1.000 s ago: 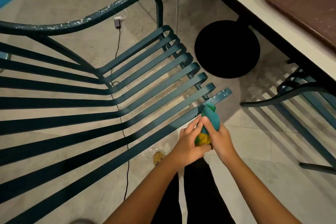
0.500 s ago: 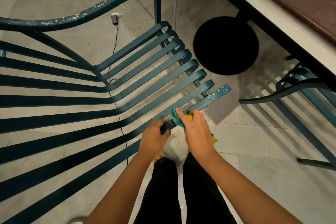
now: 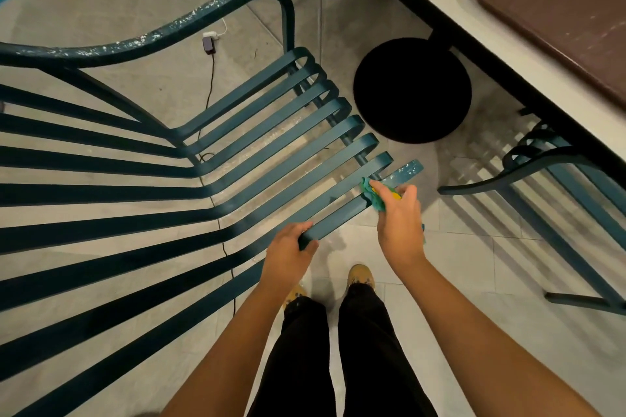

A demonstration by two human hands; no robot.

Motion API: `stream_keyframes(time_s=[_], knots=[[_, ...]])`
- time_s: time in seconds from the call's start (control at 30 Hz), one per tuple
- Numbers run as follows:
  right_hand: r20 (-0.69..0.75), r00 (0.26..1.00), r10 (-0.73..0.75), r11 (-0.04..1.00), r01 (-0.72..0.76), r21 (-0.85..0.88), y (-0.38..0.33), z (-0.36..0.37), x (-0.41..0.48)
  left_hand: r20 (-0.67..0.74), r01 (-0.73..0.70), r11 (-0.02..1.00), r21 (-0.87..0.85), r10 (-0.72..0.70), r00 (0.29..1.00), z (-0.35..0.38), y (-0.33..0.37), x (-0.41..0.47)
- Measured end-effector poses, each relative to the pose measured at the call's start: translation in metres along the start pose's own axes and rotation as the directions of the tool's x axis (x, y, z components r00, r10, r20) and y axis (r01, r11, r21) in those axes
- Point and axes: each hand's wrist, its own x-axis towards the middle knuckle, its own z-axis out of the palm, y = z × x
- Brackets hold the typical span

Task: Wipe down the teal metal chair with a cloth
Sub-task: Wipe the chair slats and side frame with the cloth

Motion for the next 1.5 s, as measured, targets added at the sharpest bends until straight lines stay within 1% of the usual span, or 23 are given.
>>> stream_keyframes(time_s=[0.07, 0.1, 0.17, 0.23, 0.3, 0.37, 0.4, 0.53, 0.63, 0.7, 0.77, 0.8, 0.83, 0.9, 1.0, 1.07, 1.13, 1.2, 1.27, 1.33, 1.37, 1.43, 1.5], knots=[[-0.032, 0.998, 0.048, 0.998, -0.047, 0.030, -0.008, 0.000, -0.003, -0.015, -0.011, 1.000, -0.002, 0.011, 1.000, 0.001, 0.003, 0.002], [-0.039, 0.999, 0.032, 0.999, -0.031, 0.007, -0.014, 0.000, -0.006, -0.026, -0.022, 1.000, -0.001, 0.022, 0.999, 0.001, 0.005, 0.004], [-0.043, 0.997, -0.070, 0.997, 0.069, -0.030, -0.025, 0.002, -0.014, -0.041, -0.057, 0.998, 0.001, 0.057, 0.998, 0.004, 0.009, 0.006], [-0.006, 0.980, -0.200, 0.974, 0.198, -0.106, -0.033, 0.006, -0.024, -0.061, -0.122, 0.993, 0.008, 0.122, 0.991, 0.009, 0.013, 0.007], [0.009, 0.949, -0.317, 0.926, 0.311, -0.216, -0.029, 0.010, -0.025, -0.084, -0.178, 0.984, 0.023, 0.179, 0.980, 0.015, 0.014, 0.009], [0.026, 0.925, -0.379, 0.880, 0.369, -0.300, -0.020, 0.007, -0.018, -0.095, -0.204, 0.978, 0.034, 0.206, 0.974, 0.019, 0.015, 0.011], [0.027, 0.929, -0.368, 0.880, 0.358, -0.312, -0.014, 0.004, -0.012, -0.093, -0.207, 0.977, 0.041, 0.210, 0.973, 0.020, 0.015, 0.012], [-0.018, 0.974, -0.227, 0.933, 0.212, -0.289, 0.006, -0.009, 0.012, -0.066, -0.152, 0.986, 0.069, 0.156, 0.986, 0.020, 0.016, 0.016], [0.003, 0.979, -0.204, 0.944, 0.197, -0.266, 0.014, -0.011, 0.019, -0.056, -0.145, 0.986, 0.077, 0.150, 0.987, 0.020, 0.017, 0.018], [0.000, 0.993, -0.120, 0.977, 0.118, -0.179, 0.010, -0.011, 0.018, -0.054, -0.155, 0.986, 0.064, 0.159, 0.986, 0.020, 0.019, 0.019], [-0.032, 0.999, -0.020, 0.997, 0.018, -0.075, 0.004, -0.012, 0.015, -0.063, -0.180, 0.982, 0.055, 0.183, 0.981, 0.022, 0.022, 0.020], [-0.045, 0.999, -0.005, 0.999, 0.002, -0.048, 0.002, -0.013, 0.013, -0.071, -0.203, 0.978, 0.057, 0.206, 0.976, 0.023, 0.025, 0.020], [-0.049, 0.999, -0.021, 0.999, 0.019, -0.044, 0.000, -0.013, 0.011, -0.080, -0.223, 0.973, 0.059, 0.227, 0.971, 0.024, 0.027, 0.020], [-0.019, 0.993, -0.116, 0.989, 0.114, -0.096, 0.000, -0.013, 0.008, -0.088, -0.255, 0.965, 0.066, 0.260, 0.962, 0.026, 0.032, 0.022], [0.068, 0.965, -0.253, 0.928, 0.262, -0.265, 0.009, -0.012, 0.007, -0.084, -0.268, 0.960, 0.083, 0.275, 0.958, 0.027, 0.039, 0.026], [0.060, 0.952, -0.301, 0.878, 0.301, -0.372, 0.020, -0.015, 0.010, -0.079, -0.251, 0.965, 0.082, 0.257, 0.963, 0.027, 0.041, 0.029], [0.043, 0.952, -0.303, 0.867, 0.295, -0.402, 0.029, -0.018, 0.016, -0.067, -0.232, 0.969, 0.086, 0.238, 0.969, 0.026, 0.042, 0.031], [0.048, 0.967, -0.251, 0.909, 0.253, -0.333, 0.036, -0.023, 0.024, -0.050, -0.215, 0.972, 0.096, 0.220, 0.974, 0.025, 0.043, 0.031], [0.054, 0.984, -0.168, 0.959, 0.176, -0.222, 0.040, -0.029, 0.033, -0.039, -0.208, 0.972, 0.110, 0.213, 0.976, 0.025, 0.044, 0.031], [0.027, 0.993, -0.118, 0.985, 0.120, -0.125, 0.043, -0.032, 0.038, -0.039, -0.199, 0.973, 0.121, 0.205, 0.978, 0.024, 0.045, 0.031], [-0.005, 0.993, -0.115, 0.990, 0.114, -0.080, 0.042, -0.033, 0.037, -0.041, -0.193, 0.973, 0.125, 0.200, 0.979, 0.024, 0.047, 0.032], [-0.071, 0.986, -0.149, 0.989, 0.148, -0.010, 0.038, -0.034, 0.031, -0.046, -0.182, 0.974, 0.137, 0.190, 0.981, 0.024, 0.049, 0.032], [-0.093, 0.973, -0.210, 0.978, 0.211, -0.003, 0.031, -0.030, 0.022, -0.046, -0.171, 0.977, 0.128, 0.178, 0.983, 0.026, 0.051, 0.032]])
